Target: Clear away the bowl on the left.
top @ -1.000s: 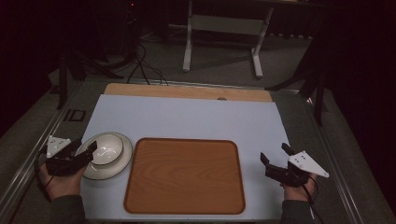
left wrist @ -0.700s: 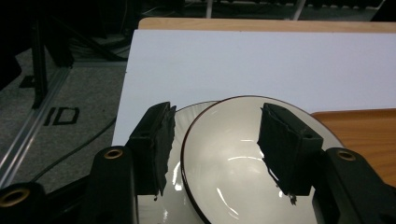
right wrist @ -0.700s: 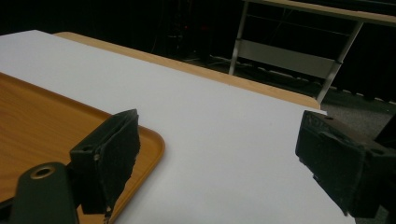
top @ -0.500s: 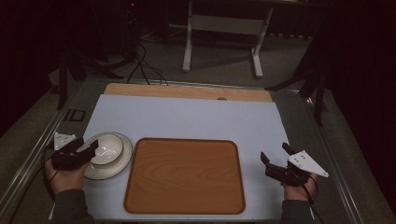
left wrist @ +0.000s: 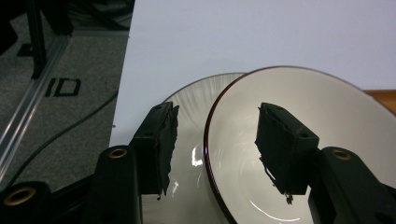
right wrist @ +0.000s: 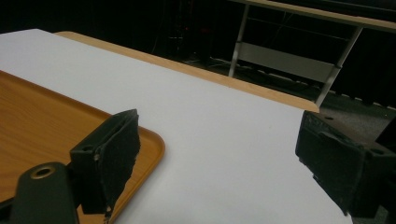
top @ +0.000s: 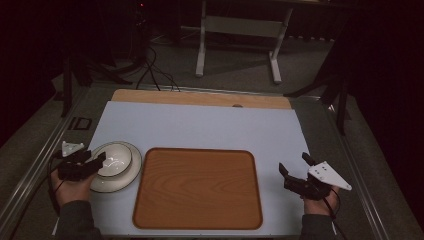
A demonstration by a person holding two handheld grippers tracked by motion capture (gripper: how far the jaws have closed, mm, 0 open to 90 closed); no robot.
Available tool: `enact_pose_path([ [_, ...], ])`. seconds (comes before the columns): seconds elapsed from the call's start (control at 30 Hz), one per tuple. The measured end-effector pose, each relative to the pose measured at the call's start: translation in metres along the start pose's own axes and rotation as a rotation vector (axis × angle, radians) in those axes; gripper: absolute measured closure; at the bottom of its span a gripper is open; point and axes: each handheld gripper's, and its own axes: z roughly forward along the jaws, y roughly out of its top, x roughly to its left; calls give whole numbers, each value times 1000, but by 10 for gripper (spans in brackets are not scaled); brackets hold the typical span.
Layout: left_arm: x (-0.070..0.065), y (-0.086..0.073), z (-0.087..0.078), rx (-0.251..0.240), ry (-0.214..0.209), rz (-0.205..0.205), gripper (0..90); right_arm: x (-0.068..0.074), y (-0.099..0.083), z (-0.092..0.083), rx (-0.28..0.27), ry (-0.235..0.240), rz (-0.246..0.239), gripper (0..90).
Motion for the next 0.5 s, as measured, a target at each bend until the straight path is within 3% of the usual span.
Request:
enact_pose_path([
  [0.33, 1, -1, 8, 56, 1, 7, 498, 0, 0, -1, -8, -4, -4, 133],
  [0.5, 3, 0, 13, 104, -21, -21, 609, -1, 0, -1, -8, -8, -5, 133],
])
